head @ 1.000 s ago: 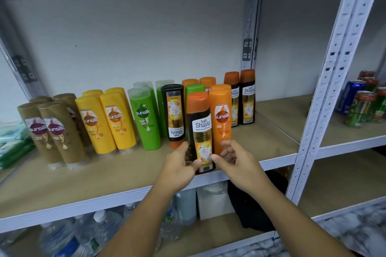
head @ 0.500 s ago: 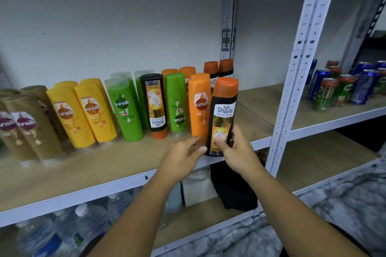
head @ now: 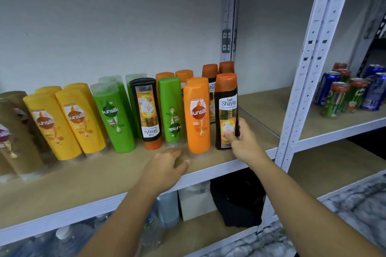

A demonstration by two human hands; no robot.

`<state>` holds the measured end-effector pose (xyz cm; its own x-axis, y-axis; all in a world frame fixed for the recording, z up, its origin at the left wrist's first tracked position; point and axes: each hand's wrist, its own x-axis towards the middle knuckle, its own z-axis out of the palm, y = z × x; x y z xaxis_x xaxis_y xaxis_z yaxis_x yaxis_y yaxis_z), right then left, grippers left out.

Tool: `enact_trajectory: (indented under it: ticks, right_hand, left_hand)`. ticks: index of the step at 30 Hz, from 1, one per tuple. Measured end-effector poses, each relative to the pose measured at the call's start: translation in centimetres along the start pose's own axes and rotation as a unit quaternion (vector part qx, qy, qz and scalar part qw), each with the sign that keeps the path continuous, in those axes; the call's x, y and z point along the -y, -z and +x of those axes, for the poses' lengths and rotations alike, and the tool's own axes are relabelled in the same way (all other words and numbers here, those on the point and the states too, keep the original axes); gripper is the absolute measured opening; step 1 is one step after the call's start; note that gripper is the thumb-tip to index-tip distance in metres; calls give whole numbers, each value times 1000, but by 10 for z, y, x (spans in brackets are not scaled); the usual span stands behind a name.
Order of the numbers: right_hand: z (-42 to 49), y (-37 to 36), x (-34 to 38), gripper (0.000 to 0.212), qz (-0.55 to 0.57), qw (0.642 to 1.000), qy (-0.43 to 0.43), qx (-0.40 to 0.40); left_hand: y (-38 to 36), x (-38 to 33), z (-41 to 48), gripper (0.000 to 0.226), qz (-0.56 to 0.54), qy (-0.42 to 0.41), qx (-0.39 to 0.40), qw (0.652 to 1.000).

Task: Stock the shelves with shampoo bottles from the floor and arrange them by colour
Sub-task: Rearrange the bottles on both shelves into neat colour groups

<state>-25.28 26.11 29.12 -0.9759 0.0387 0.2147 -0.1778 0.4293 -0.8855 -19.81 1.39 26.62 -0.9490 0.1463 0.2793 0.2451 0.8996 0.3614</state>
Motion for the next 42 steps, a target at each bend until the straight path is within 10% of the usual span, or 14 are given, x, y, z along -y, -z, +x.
enact_trajectory:
  ticks: [31,42]
  right_hand:
    - [61,-35,-9,55,-11,999,16,-40]
    - [-10,-31,-15,22,-352,928,78,96]
  left_hand:
    - [-13,15,6,52,-14,-8,-52,999]
    - [-1,18,-19,40,-19,13,-26,999]
